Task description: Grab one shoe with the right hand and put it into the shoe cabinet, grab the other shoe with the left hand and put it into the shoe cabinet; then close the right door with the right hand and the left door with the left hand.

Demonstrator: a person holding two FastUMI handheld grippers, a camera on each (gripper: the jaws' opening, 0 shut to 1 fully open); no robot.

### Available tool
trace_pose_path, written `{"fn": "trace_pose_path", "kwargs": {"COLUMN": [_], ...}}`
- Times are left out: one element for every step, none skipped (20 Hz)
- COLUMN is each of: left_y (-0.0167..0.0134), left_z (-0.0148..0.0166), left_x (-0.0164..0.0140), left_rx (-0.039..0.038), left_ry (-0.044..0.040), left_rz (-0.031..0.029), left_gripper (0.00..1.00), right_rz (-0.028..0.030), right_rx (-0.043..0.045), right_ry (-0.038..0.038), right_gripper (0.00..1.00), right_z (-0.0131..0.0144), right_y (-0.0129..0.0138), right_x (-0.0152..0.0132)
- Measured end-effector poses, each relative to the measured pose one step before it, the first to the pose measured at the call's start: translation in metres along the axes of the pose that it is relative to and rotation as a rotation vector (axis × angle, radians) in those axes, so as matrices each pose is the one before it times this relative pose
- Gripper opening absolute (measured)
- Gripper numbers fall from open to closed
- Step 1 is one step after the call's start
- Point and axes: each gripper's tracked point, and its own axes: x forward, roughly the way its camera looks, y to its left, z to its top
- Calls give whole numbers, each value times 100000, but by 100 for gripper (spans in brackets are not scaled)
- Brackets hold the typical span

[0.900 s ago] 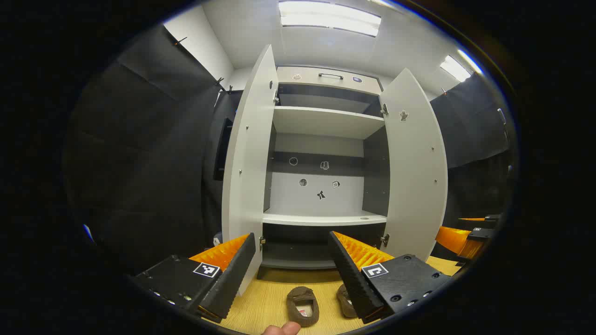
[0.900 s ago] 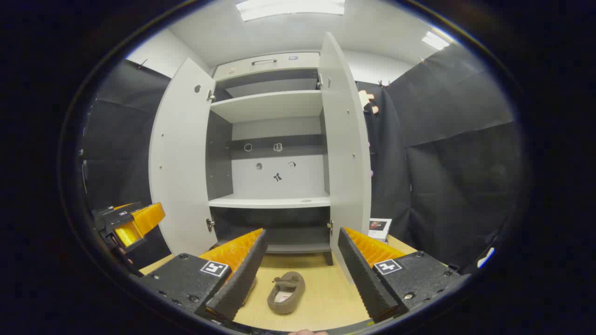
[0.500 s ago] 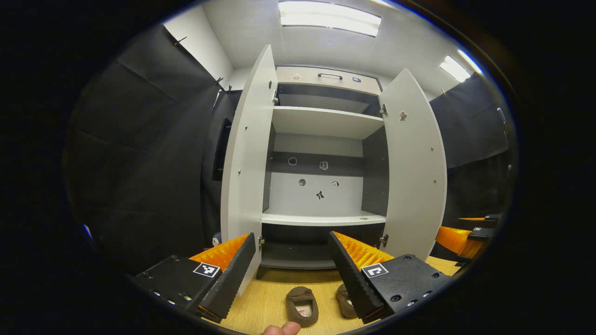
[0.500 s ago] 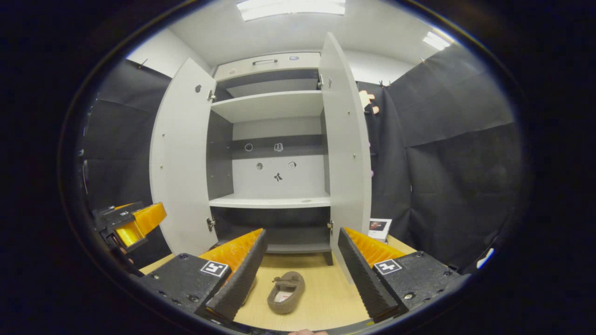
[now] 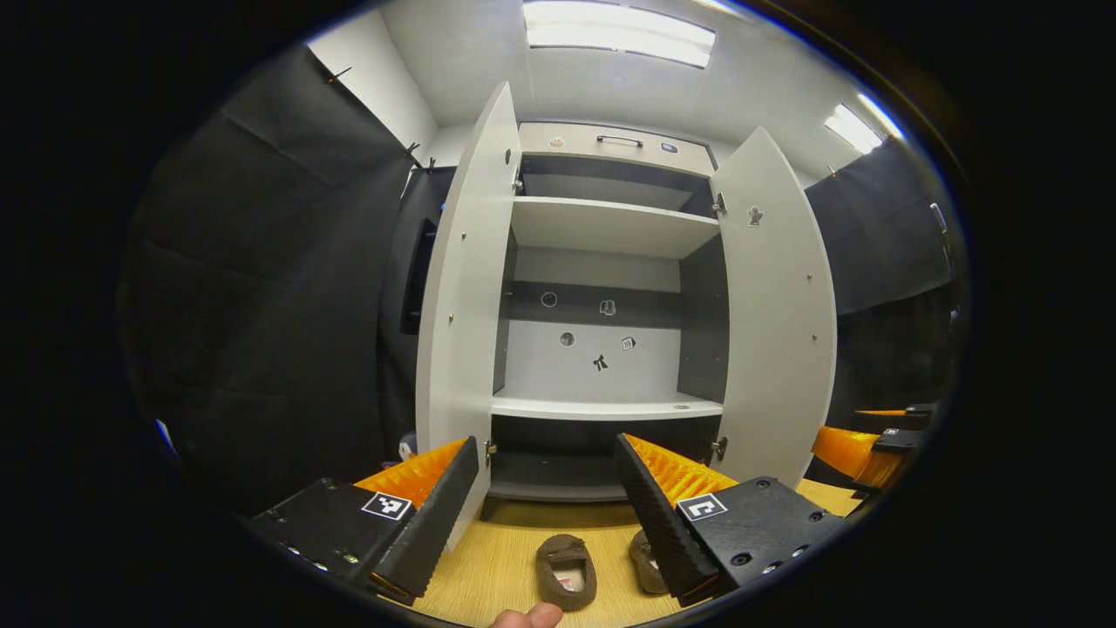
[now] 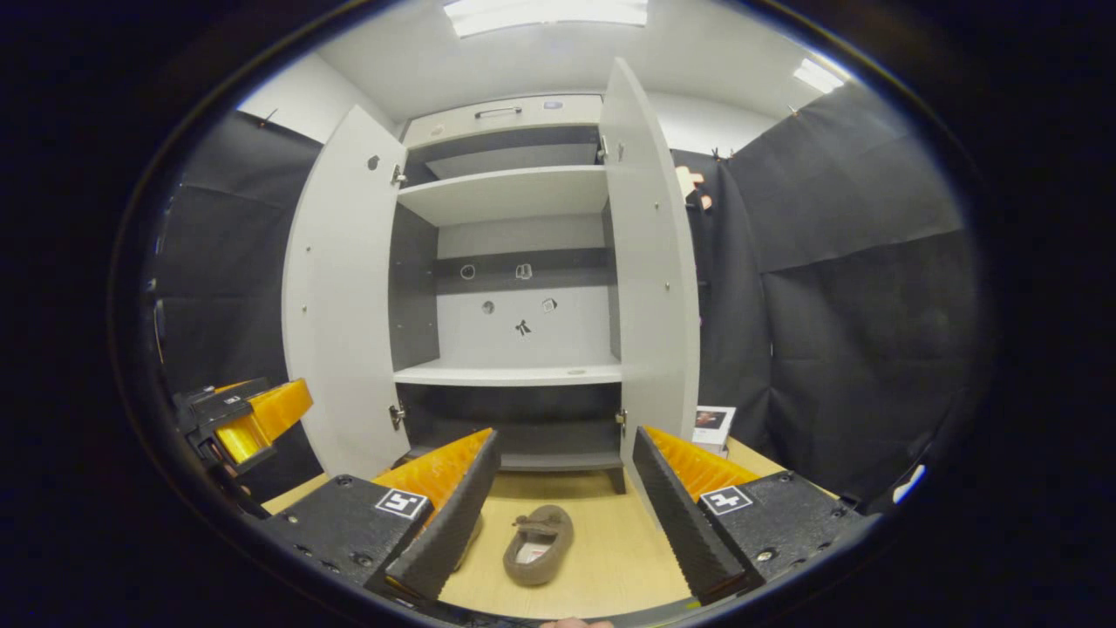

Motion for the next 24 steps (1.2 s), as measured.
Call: {"fn": "trace_pose_path", "kwargs": {"left_y": [113,26,22,115,68,106,79,65,143,58,80,18,1,37,47,147,75,155,147,171,162,141,68,169], "left_z": [-16,-34,-89,-6,39,3,6,-15,-59,-6,-61,16,75,-15,49,35,-60,-92,-44,-128,-245,-150,-9,69], "left_x": [29,-45,43,33,-87,103,10,-87,-46,35,147,25,8,103,16,34,14,-46,-52,50,32,68,126,112], "left_rx": [53,-2,-139,-208,-217,-207,-101,-37,123,307,561,509,80,-321,-525,-563,-442,-161,184,441,570,421,182,69], "left_ry": [-33,106,81,131,97,-22,73,29,55,98,-49,-47,-153,-27,29,188,151,226,270,616,893,617,177,-83], "left_rz": [123,189,167,139,71,134,162,60,128,32,-90,-87,-247,-297,-72,139,145,275,304,335,322,223,84,146], "left_gripper": [95,95,95,95,95,95,95,95,95,95,95,95,95,95,95,94,95,95,95,95,95,95,95,94], "right_rz": [111,167,155,412,649,604,819,971,1093,1271,1307,1107,1096,843,984,784,1057,1499,1061,505,488,877,517,425], "right_rx": [-121,-116,-215,-218,-297,-450,-757,-959,-657,-429,-370,-503,-463,-314,-250,-383,-405,-266,6,-29,231,325,271,67], "right_ry": [508,498,845,1022,1269,1437,1973,2434,2085,2088,2003,2388,2433,2382,2210,2245,2277,2533,2239,2580,2917,3417,3494,3518], "right_gripper": [94,94,94,94,98,98,98,99,99,94,95,95,95,99,95,99,99,99,95,95,99,99,99,99], "right_z": [-183,-253,-332,-460,-457,-548,-627,-930,-776,-802,-831,-1025,-893,-1010,-910,-960,-798,-925,-792,-973,-1064,-1103,-1032,-1048], "right_y": [56,120,118,163,292,194,365,463,439,479,537,516,558,466,467,450,398,450,344,154,124,222,61,75], "right_x": [128,50,182,179,335,382,561,566,669,719,815,783,885,837,887,867,992,981,943,1022,1066,1091,1008,1165]}}
